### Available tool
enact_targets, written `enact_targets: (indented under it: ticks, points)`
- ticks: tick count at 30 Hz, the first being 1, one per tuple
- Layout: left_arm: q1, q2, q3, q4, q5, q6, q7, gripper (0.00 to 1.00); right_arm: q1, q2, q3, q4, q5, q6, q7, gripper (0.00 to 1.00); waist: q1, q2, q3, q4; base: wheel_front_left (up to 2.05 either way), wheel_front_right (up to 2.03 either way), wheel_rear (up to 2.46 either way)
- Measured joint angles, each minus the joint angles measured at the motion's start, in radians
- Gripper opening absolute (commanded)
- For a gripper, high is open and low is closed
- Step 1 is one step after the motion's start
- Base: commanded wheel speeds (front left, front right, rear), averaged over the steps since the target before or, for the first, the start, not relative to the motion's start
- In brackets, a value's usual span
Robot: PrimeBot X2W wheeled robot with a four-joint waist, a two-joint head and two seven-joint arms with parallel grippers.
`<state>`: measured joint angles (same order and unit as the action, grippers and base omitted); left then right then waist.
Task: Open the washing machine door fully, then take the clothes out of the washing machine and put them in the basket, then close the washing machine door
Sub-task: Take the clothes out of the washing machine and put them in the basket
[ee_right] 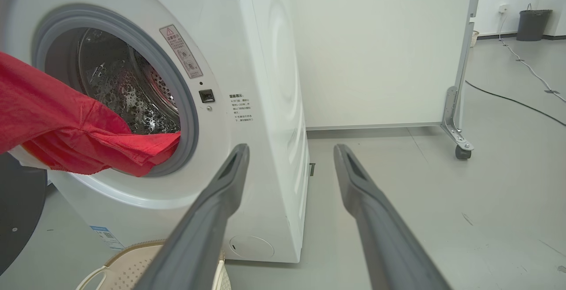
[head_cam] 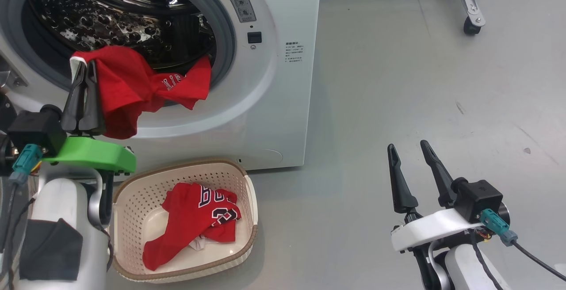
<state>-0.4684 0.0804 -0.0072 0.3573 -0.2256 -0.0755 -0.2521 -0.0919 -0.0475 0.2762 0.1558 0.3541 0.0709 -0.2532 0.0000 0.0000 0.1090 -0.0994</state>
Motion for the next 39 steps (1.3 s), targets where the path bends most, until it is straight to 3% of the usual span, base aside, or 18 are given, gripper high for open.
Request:
enact_targets:
  ticks: [8, 39]
  points:
    - [0.02, -0.004, 0.014, -0.095, 0.002, 0.013, 0.0, 0.0, 0.0, 0.0, 0.001, 0.002, 0.0, 0.007, 0.0, 1.0, 0.0, 0.0, -0.002, -0.012, 0.0, 0.0, 0.0]
    - [0.104, -0.004, -0.03, -0.029, 0.019, 0.013, 0.07, 0.0, -0.02, 0.0, 0.022, -0.025, 0.0, 0.007, 0.0, 1.0, 0.0, 0.0, 0.108, -0.038, 0.0, 0.0, 0.0]
